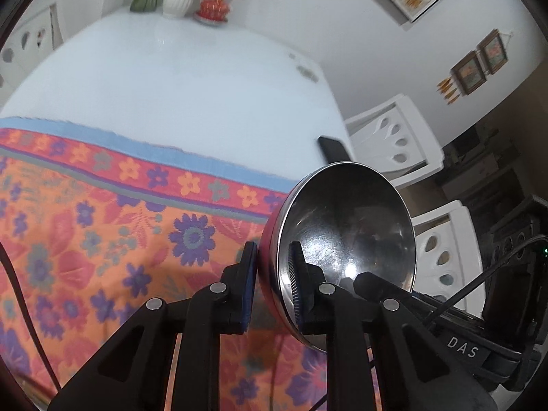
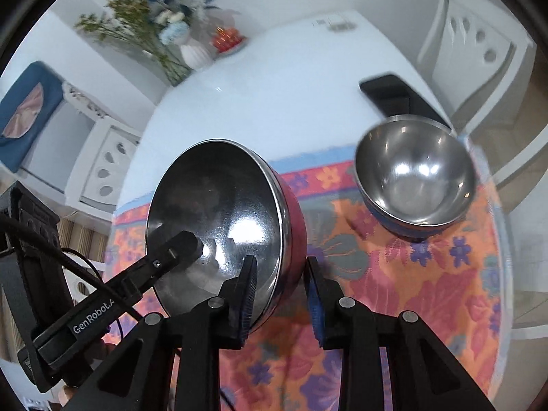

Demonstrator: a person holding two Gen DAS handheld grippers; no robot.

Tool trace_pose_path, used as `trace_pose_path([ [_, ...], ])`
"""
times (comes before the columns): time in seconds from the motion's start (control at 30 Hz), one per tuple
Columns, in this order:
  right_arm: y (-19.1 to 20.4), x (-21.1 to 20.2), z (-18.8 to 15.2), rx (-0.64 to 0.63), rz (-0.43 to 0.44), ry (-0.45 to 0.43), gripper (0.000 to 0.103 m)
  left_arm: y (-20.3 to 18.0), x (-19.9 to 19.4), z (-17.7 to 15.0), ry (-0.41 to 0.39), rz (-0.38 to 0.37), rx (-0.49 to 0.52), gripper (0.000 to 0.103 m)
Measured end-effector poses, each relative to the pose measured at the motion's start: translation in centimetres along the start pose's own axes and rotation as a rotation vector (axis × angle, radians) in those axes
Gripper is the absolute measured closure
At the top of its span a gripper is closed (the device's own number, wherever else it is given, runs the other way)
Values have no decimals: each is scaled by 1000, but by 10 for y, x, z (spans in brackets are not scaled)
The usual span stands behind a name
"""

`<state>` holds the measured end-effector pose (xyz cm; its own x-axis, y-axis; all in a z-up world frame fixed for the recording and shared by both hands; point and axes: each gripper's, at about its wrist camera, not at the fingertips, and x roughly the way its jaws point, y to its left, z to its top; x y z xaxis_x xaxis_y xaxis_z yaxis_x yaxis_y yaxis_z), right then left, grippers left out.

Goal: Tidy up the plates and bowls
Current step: 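Lift the red steel bowl with both grippers and lower it into the pink bowl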

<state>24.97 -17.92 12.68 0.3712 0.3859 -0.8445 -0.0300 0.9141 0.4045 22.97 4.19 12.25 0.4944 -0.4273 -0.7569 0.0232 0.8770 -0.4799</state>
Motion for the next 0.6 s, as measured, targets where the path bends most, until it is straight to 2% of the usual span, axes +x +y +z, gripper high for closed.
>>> trace_pose_path([
  [0.3,49,-74,-39,-75,-22,-78,75,-27,-93,-29,-118,24,82,88],
  [0.6,75,-125,-103,-74,15,-98,75,-48,-166,-78,-191,60,148,88],
])
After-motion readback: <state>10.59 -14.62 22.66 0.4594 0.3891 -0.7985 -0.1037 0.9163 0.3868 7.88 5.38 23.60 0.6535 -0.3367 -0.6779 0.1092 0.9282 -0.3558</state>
